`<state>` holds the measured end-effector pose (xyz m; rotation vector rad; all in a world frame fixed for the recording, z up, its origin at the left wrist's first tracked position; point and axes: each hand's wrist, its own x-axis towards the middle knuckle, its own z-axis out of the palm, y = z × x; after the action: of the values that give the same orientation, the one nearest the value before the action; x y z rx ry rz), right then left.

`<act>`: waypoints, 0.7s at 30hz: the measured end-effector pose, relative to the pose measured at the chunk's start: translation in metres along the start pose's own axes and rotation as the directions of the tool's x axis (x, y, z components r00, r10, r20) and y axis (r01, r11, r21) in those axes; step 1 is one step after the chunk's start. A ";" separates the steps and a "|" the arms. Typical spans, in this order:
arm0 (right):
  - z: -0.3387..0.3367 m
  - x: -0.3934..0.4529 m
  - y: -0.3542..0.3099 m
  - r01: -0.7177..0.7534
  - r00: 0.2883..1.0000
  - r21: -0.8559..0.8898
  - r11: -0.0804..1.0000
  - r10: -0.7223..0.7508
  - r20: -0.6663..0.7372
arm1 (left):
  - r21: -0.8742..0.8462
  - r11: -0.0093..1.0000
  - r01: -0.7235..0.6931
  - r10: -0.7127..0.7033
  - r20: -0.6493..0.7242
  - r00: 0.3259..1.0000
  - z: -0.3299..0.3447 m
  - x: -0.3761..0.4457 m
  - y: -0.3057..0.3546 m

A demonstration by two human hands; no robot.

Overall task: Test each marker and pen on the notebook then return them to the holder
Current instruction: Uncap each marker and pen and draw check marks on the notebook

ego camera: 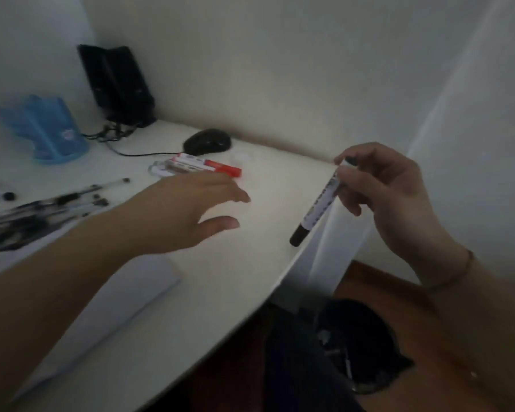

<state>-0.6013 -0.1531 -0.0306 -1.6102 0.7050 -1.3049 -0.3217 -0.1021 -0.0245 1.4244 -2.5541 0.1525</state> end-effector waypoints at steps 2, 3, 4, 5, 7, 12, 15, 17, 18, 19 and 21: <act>-0.036 -0.023 0.004 -0.024 0.998 -0.150 0.988 0.014 -0.067 | 0.001 0.977 -0.215 0.215 -0.060 0.975 0.021 0.015 0.025; -0.052 -0.034 0.010 -0.041 0.996 -0.237 0.971 0.020 -0.091 | 0.015 0.958 -0.287 0.287 -0.070 0.955 0.031 0.020 0.033; -0.066 -0.045 0.017 -0.061 0.995 -0.317 0.946 0.031 -0.099 | 0.015 0.943 -0.331 0.331 -0.074 0.941 0.040 0.023 0.039; -0.079 -0.055 0.026 -0.086 0.994 -0.392 0.916 0.051 -0.098 | 0.003 0.935 -0.354 0.353 -0.077 0.933 0.047 0.026 0.044; -0.103 -0.072 0.047 -0.144 0.989 -0.497 0.856 0.113 -0.093 | -0.023 0.930 -0.366 0.363 -0.086 0.928 0.058 0.026 0.047; -0.130 -0.099 0.089 -0.256 0.967 -0.454 0.854 0.217 -0.137 | -0.095 0.953 -0.287 0.278 -0.094 0.956 0.063 0.023 0.041; -0.129 -0.094 0.097 -0.249 0.966 -0.408 0.878 0.194 -0.172 | -0.144 0.960 -0.238 0.221 -0.127 0.967 0.063 0.021 0.038; -0.122 -0.085 0.098 -0.248 0.965 -0.378 0.892 0.192 -0.180 | -0.160 0.963 -0.217 0.197 -0.132 0.971 0.065 0.021 0.038; -0.117 -0.080 0.096 -0.242 0.966 -0.364 0.899 0.187 -0.178 | -0.161 0.964 -0.210 0.189 -0.135 0.973 0.065 0.022 0.038; -0.111 -0.075 0.094 -0.226 0.970 -0.354 0.908 0.176 -0.167 | -0.160 0.965 -0.208 0.187 -0.139 0.973 0.066 0.022 0.038; -0.096 -0.065 0.087 -0.181 0.980 -0.321 0.930 0.145 -0.134 | -0.152 0.968 -0.202 0.182 -0.136 0.974 0.065 0.022 0.038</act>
<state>-0.7014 -0.1622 -0.1351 -1.7103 1.1527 -1.2032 -0.3736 -0.1125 -0.0820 1.0746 -2.5345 0.0542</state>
